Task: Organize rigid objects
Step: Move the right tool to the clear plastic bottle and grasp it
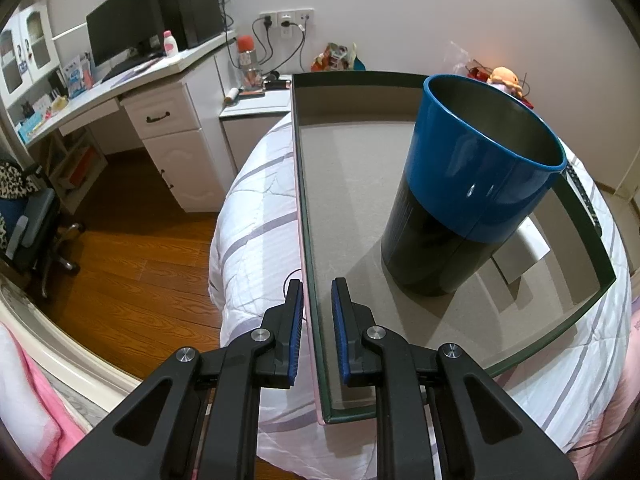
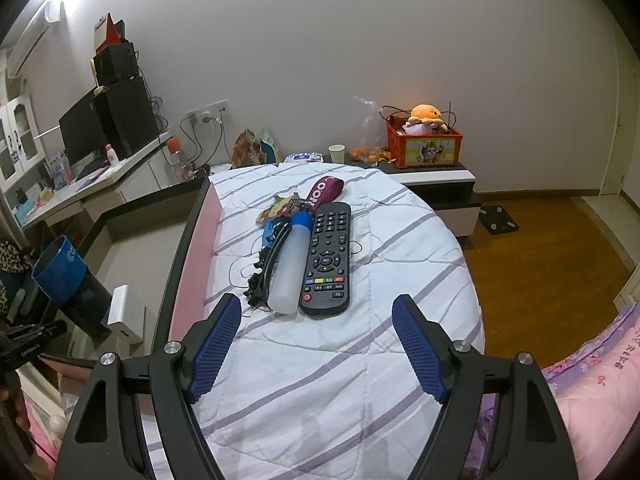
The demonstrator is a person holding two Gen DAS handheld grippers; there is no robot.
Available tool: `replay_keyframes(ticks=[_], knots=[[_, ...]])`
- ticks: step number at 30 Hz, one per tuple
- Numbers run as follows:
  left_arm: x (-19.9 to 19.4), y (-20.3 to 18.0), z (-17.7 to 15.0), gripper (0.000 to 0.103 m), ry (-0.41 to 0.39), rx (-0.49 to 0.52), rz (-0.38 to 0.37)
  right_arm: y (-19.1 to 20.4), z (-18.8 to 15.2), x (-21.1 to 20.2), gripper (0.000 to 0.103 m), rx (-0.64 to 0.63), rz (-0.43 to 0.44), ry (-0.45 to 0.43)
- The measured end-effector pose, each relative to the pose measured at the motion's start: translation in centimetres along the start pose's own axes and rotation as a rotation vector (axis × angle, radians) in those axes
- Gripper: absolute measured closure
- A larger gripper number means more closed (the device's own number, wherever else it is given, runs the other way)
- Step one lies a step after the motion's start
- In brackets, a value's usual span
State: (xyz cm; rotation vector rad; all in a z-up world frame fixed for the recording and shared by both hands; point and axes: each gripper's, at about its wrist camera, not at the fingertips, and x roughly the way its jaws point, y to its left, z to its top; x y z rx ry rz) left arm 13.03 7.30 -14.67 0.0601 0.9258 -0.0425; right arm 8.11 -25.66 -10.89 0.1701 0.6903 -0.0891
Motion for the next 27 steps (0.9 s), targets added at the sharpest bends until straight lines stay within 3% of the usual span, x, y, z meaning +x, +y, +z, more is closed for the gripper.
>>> replay_keyframes(ticks=[17, 27], knots=[[0.2, 0.1, 0.1, 0.089, 0.006, -0.001, 0.006, 0.4, 0.0, 3.9, 0.024, -0.059, 0.010, 0.049], [0.3, 0.0, 0.2, 0.089, 0.010, -0.001, 0.011, -0.9, 0.2, 5.8, 0.024, -0.085, -0.108, 0.067]])
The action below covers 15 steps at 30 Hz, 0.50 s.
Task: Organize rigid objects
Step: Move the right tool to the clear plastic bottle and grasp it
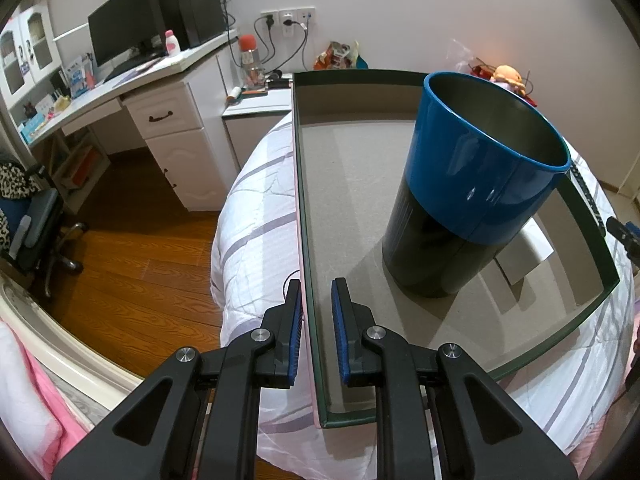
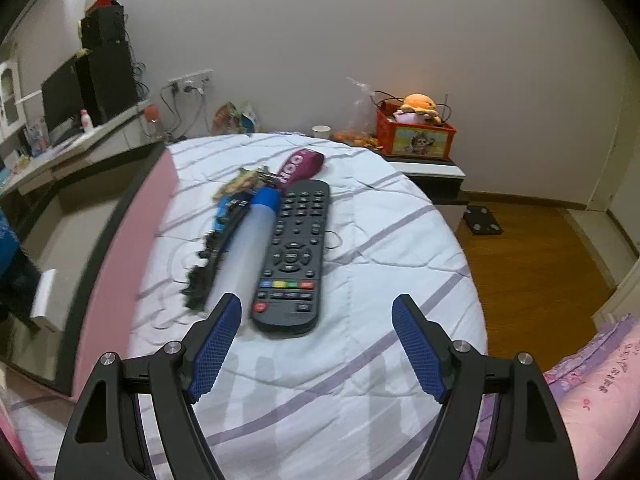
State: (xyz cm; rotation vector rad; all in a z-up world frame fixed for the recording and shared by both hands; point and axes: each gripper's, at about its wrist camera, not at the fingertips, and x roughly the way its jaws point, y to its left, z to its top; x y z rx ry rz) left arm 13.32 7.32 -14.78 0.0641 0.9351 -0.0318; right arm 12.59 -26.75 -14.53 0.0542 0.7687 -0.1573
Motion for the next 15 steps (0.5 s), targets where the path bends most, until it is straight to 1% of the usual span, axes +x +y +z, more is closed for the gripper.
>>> replay_keyframes(ticks=[6, 8, 11, 13, 15], knots=[[-0.2, -0.1, -0.1, 0.089, -0.004, 0.004, 0.009, -0.2, 0.0, 1.4, 0.024, -0.006, -0.007, 0.031], [-0.1, -0.1, 0.0, 0.089, -0.004, 0.004, 0.010, 0.1, 0.1, 1.3, 0.024, -0.006, -0.005, 0.017], [-0.2, -0.1, 0.0, 0.089, -0.005, 0.005, 0.013, 0.8, 0.5, 0.9, 0.024, -0.020, 0.025, -0.002], [-0.3, -0.2, -0.1, 0.089, -0.007, 0.007, 0.017, 1.8, 0.9, 1.0, 0.024, -0.038, 0.070, -0.001], [-0.3, -0.1, -0.1, 0.089, -0.007, 0.006, 0.016, 2.8, 1.1, 1.2, 0.024, -0.061, 0.077, -0.003]])
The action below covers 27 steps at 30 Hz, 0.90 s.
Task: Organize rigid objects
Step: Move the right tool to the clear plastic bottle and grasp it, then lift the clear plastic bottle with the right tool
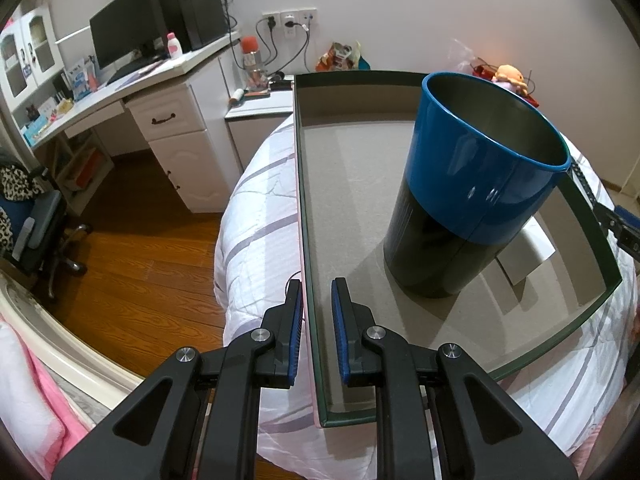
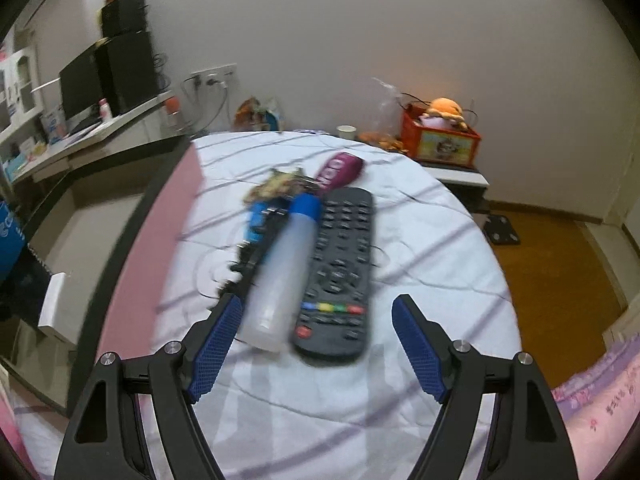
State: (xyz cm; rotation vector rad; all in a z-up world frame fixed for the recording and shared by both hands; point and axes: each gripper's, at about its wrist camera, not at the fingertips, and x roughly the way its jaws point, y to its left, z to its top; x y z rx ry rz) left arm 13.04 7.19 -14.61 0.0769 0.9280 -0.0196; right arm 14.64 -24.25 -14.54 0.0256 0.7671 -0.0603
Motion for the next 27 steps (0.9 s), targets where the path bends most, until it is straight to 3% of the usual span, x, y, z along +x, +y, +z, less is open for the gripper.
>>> replay_keyframes(ticks=[1, 6, 11, 18, 27], knots=[[0.0, -0.1, 0.0, 0.089, 0.000, 0.000, 0.001, 0.4, 0.1, 0.1, 0.025, -0.012, 0.003, 0.000], [0.0, 0.0, 0.0, 0.089, -0.002, 0.002, 0.004, 1.3, 0.4, 1.6, 0.055, -0.023, 0.055, 0.047], [-0.1, 0.1, 0.0, 0.089, -0.004, -0.003, -0.001, 1.3, 0.5, 1.7, 0.070, -0.013, 0.079, 0.058], [-0.1, 0.0, 0.0, 0.089, -0.005, -0.002, 0.000, 2.5, 0.5, 1.4, 0.072, -0.071, 0.031, 0.067], [-0.1, -0.1, -0.1, 0.089, -0.006, 0.001, 0.001, 3.0, 0.6, 1.8, 0.072, -0.064, 0.051, 0.087]])
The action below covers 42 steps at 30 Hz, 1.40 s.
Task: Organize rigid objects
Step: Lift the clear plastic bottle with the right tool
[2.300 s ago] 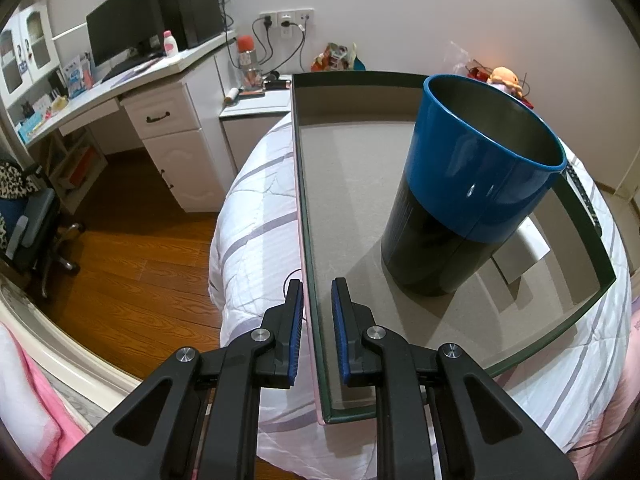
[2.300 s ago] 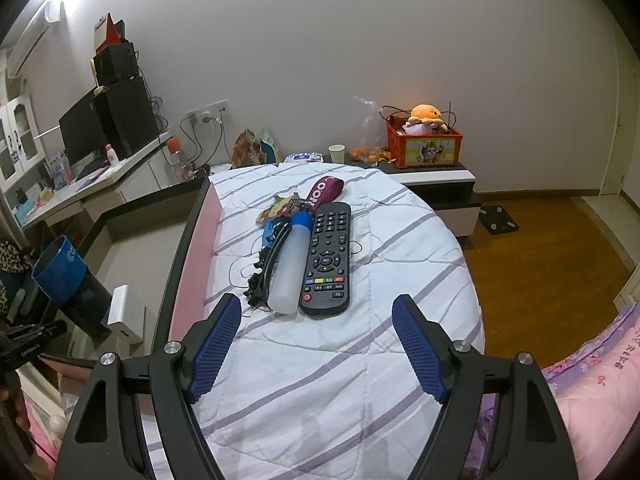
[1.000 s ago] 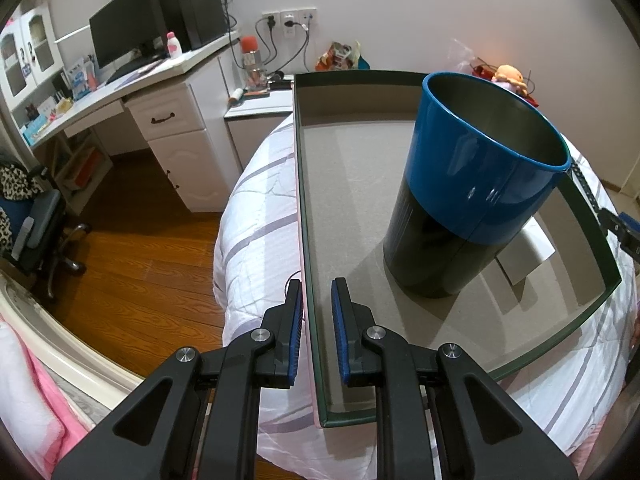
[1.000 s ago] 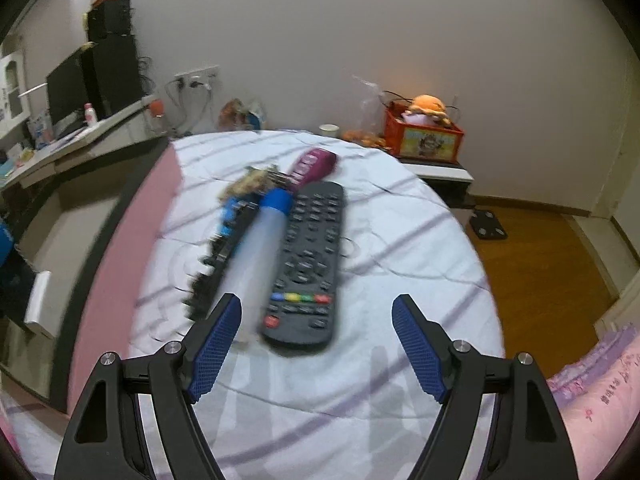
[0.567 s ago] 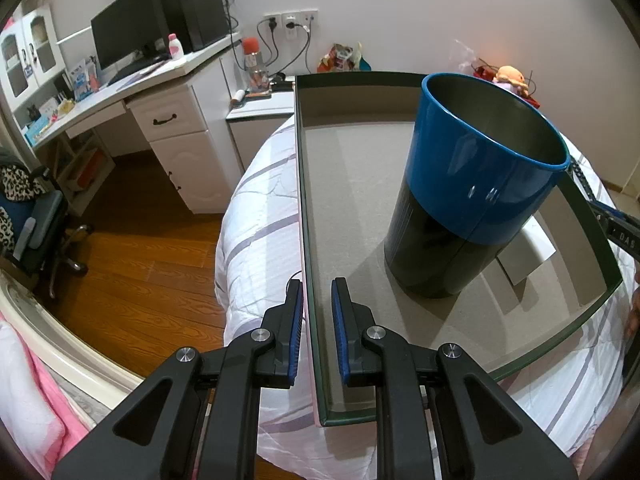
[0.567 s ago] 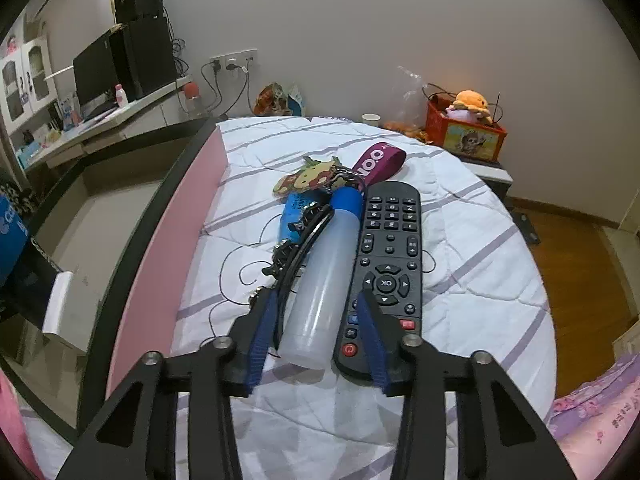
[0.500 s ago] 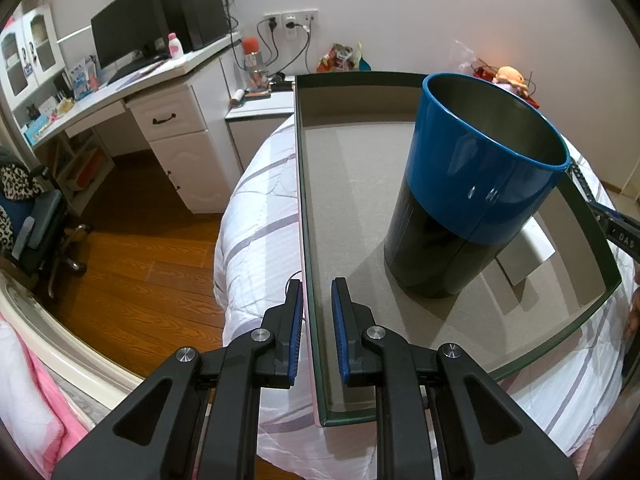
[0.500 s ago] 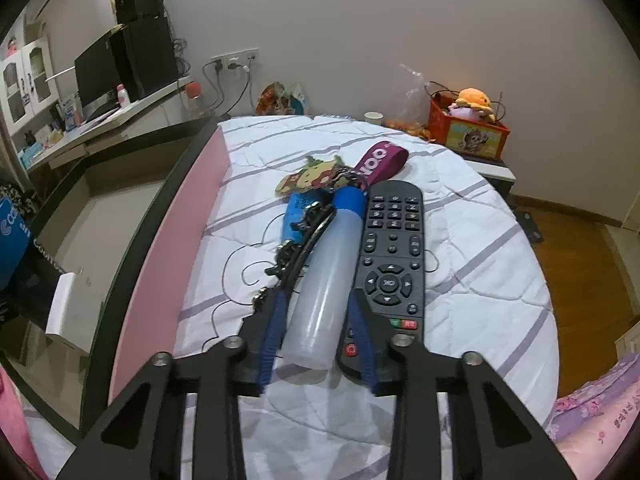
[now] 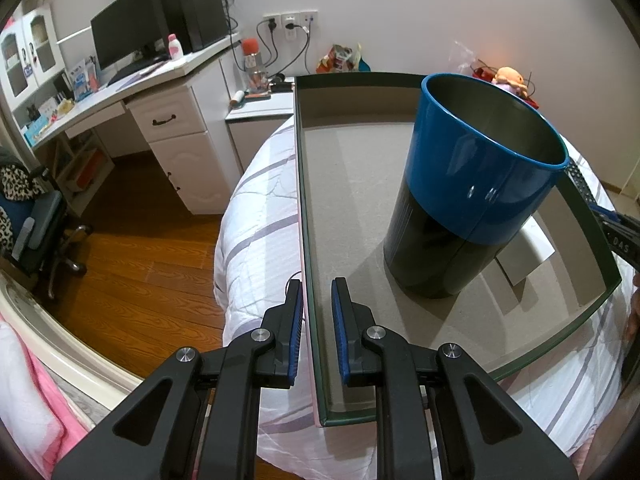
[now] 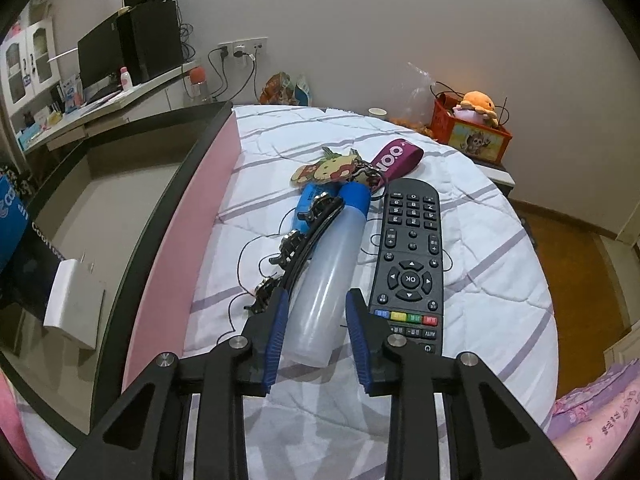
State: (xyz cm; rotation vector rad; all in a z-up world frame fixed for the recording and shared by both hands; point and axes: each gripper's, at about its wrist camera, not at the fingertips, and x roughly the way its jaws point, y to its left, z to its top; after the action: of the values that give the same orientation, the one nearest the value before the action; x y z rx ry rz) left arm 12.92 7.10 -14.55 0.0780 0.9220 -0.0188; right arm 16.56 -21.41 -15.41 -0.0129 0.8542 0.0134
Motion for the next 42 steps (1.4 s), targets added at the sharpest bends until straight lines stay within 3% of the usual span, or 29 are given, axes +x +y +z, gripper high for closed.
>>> replay_keyframes(ticks=[18, 24, 37, 42], knots=[[0.3, -0.2, 0.3, 0.089, 0.002, 0.002, -0.008, 0.5, -4.6, -4.5, 0.074, -0.052, 0.116, 0.072], [0.5, -0.2, 0.3, 0.088, 0.004, -0.001, -0.017, 0.0, -3.8, -3.8, 0.073, -0.003, 0.109, 0.037], [0.7, -0.3, 0.5, 0.088, 0.008, 0.001, -0.017, 0.0, -2.8, -0.7, 0.070, 0.029, 0.100, 0.072], [0.7, -0.3, 0.4, 0.088, 0.008, 0.002, -0.016, 0.2, -3.0, -2.1, 0.076, 0.008, 0.085, 0.036]])
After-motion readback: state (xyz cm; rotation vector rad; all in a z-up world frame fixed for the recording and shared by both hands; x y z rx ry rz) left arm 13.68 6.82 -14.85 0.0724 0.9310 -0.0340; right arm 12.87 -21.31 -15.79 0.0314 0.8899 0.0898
